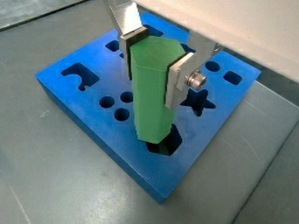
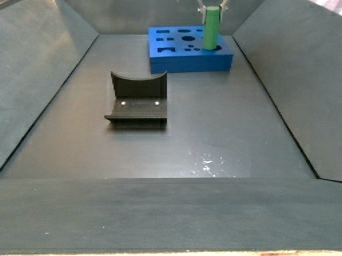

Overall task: Pick up the hexagon object. Move to above the board. Insert the hexagon object.
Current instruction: Insert the hexagon object.

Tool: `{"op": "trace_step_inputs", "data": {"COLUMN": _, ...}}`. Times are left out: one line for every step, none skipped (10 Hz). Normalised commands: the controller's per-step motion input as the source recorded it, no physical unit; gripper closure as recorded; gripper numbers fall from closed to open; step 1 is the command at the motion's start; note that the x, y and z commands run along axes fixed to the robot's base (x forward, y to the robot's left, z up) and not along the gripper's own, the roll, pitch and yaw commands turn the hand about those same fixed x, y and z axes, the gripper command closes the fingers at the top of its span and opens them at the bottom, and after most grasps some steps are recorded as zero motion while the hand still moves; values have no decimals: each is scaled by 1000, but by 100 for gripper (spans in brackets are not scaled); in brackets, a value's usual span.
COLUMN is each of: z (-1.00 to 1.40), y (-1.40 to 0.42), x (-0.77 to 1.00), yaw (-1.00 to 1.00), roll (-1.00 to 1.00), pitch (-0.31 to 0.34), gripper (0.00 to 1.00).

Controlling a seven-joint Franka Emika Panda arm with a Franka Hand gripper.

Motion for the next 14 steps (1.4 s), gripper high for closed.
{"op": "trace_step_inputs", "data": {"z": -100, "y": 0, "x": -434, "yaw": -440, "roll": -37, "pitch": -74, "gripper": 100}}
{"op": "trace_step_inputs", "data": {"z": 0, "y": 0, "x": -240, "yaw": -194, "roll": 0, "pitch": 0, "gripper": 100}}
{"op": "trace_step_inputs", "data": {"z": -54, "y": 0, "x": 0, "yaw": 0, "roll": 0, "pitch": 0, "gripper": 100}}
{"op": "trace_step_inputs", "data": {"z": -326, "y": -171, "x": 129, "yaw": -89, "roll": -103, "pitch": -6, "gripper": 100}}
{"op": "trace_step_inputs", "data": {"z": -503, "y": -117, "x": 286, "yaw": 111, "roll": -171, "pitch": 0, "gripper": 100}}
{"op": "trace_step_inputs", "data": {"z": -434, "y": -69, "x": 251, "yaw": 94, "roll": -189, "pitch": 0, "gripper": 100}}
{"op": "trace_step_inputs", "data": {"z": -226, "y": 0, "x": 217, "yaw": 29, "roll": -6, "pitch": 31, "gripper": 100}}
{"op": "trace_step_inputs", "data": {"z": 0, "y": 0, "x": 0, "yaw": 0, "roll": 29, "pitch": 0, "gripper": 100}}
{"op": "trace_step_inputs", "data": {"z": -43, "y": 0, "x": 0, "yaw": 0, "roll": 40, "pitch": 0, "gripper": 100}}
{"op": "trace_step_inputs", "data": {"z": -1000, "y": -3, "x": -80, "yaw": 0, "roll": 200, "pitch": -43, "gripper": 100}}
{"op": "trace_step_inputs", "data": {"z": -1000, "y": -89, "x": -83, "yaw": 0, "roll": 86, "pitch": -20, "gripper": 100}}
{"op": "trace_step_inputs", "data": {"z": -1000, "y": -80, "x": -43, "yaw": 0, "roll": 60, "pitch": -17, "gripper": 100}}
{"op": "trace_step_inputs", "data": {"z": -1000, "y": -69, "x": -29, "yaw": 0, "roll": 34, "pitch": -9, "gripper": 100}}
{"op": "trace_step_inputs", "data": {"z": -1000, "y": -74, "x": -3, "yaw": 0, "roll": 11, "pitch": -20, "gripper": 100}}
